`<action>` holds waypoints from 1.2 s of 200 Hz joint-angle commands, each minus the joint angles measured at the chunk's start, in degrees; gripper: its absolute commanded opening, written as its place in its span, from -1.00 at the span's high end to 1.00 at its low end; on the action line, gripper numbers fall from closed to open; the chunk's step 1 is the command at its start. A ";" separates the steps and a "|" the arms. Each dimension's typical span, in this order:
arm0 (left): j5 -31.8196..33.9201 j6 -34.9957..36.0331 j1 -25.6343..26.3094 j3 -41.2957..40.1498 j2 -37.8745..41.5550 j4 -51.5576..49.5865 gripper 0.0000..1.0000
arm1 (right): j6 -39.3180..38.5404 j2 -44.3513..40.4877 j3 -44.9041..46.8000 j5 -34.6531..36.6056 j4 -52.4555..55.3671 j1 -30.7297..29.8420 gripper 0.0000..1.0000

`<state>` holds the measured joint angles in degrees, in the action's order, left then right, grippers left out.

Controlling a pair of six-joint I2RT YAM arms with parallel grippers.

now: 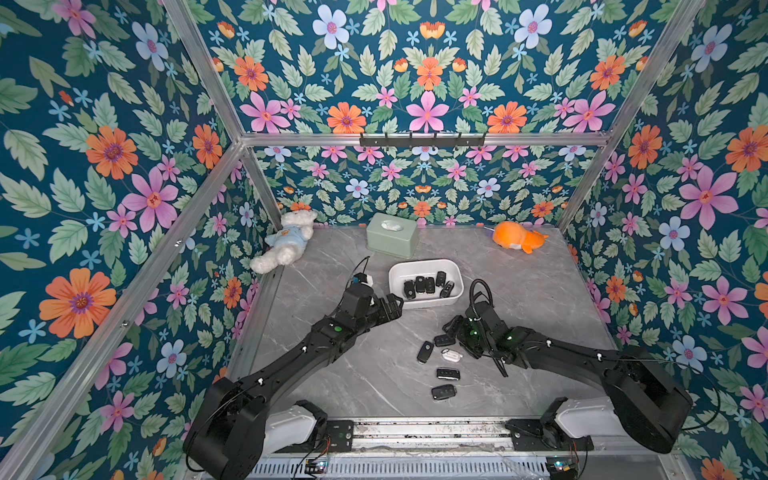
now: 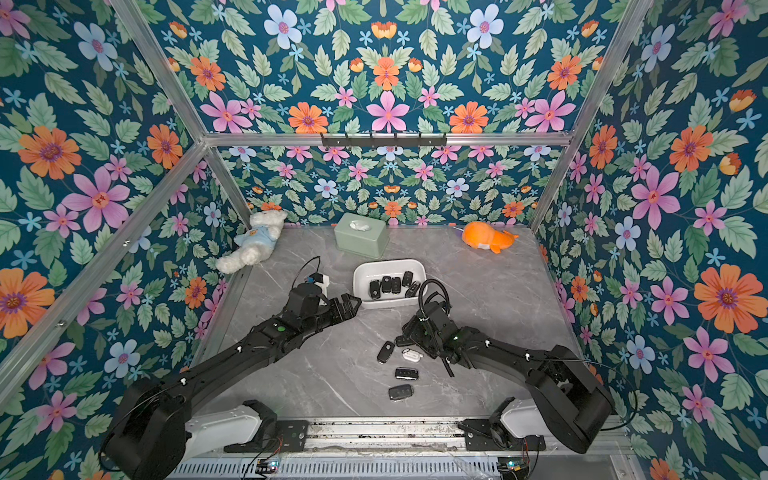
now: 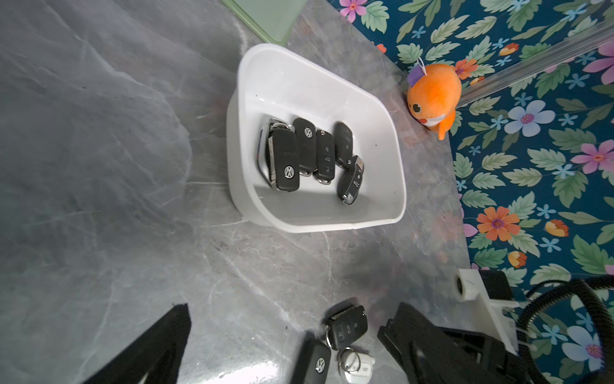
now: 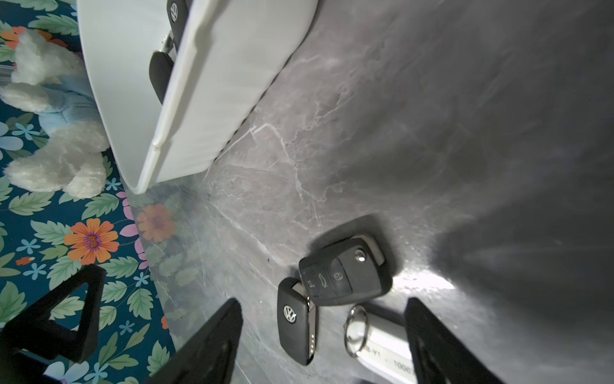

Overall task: Place the car key into the storage box
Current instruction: Pick up the car key from the center of the board.

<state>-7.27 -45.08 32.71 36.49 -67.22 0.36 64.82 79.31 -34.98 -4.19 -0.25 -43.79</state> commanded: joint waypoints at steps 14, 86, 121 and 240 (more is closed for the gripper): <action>2.54 -0.78 -0.11 -1.72 2.19 0.28 -0.99 | 0.84 3.51 -2.56 -0.25 -0.01 -0.15 -0.55; 2.08 -1.14 -0.20 -1.97 2.30 0.08 -0.99 | 1.07 8.24 -5.39 -0.22 0.16 -0.85 -0.54; 1.88 -1.28 -0.30 -1.79 2.29 -0.27 -0.99 | -0.02 11.50 -8.56 0.14 0.78 -0.90 -0.52; 2.08 -1.79 -0.28 -1.82 2.84 -0.73 -0.99 | -7.52 20.68 -21.07 6.00 12.36 -4.54 -0.47</action>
<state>-5.67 -46.61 32.45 34.52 -64.36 -0.30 58.59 99.68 -55.13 -1.34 6.74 -46.96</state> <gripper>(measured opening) 0.996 0.737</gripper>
